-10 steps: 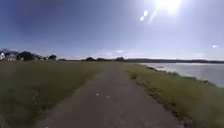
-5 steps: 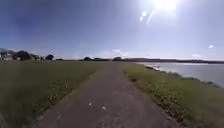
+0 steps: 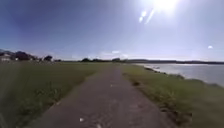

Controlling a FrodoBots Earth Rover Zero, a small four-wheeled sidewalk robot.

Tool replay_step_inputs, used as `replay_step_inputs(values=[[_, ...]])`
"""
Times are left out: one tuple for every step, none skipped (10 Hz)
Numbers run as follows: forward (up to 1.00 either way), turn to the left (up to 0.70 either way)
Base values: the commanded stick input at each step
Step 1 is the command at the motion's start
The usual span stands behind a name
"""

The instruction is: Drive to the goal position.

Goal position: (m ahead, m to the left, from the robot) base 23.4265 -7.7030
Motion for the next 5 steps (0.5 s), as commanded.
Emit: replay_step_inputs(values=[[0.70, 0.00], [0.70, 0.00], [0.70, 0.00], [0.70, 0.04], [0.70, 0.21]])
